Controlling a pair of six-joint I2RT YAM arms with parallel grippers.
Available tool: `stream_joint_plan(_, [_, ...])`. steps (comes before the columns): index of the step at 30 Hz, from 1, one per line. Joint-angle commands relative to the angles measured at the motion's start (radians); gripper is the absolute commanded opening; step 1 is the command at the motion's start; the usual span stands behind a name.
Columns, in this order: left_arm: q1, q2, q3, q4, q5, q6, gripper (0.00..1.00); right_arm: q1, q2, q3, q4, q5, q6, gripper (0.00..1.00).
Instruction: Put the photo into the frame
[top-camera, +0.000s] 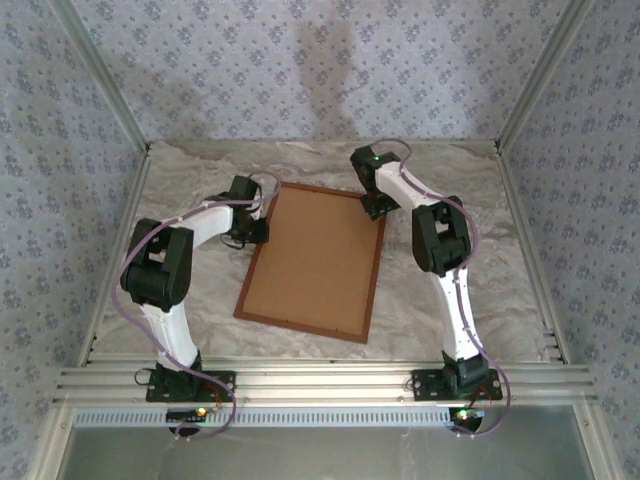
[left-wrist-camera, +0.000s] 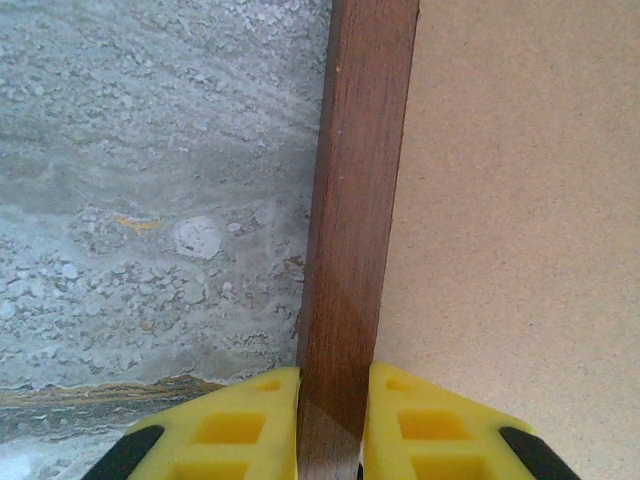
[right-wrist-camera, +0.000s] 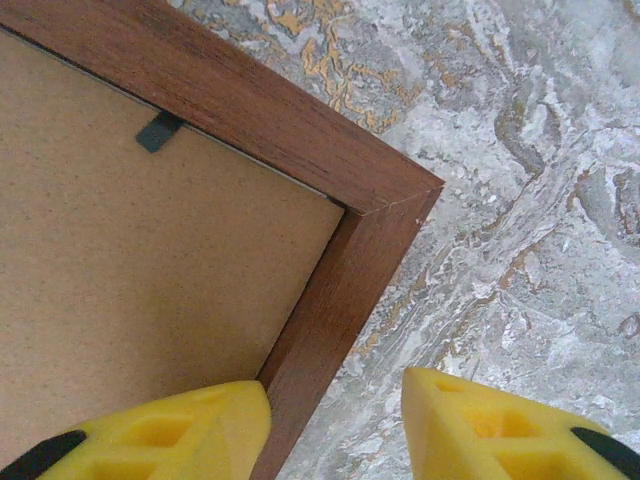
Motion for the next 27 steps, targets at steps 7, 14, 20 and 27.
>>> stream_joint_plan(7, [-0.002,0.007,-0.036,-0.036,0.018,-0.001,0.20,0.029,0.123,0.058,-0.067,-0.187,0.123,0.48])
stream_joint_plan(14, [-0.001,0.005,-0.037,-0.035,0.027,-0.002,0.20,0.031,0.146,0.097,-0.088,-0.225,0.156,0.45])
stream_joint_plan(20, [-0.002,0.001,-0.038,-0.038,0.028,-0.002,0.20,0.029,0.148,0.099,-0.085,-0.237,0.185,0.44])
stream_joint_plan(27, [-0.002,-0.001,-0.039,-0.040,0.025,0.001,0.20,0.034,0.154,0.110,-0.103,-0.148,0.104,0.44])
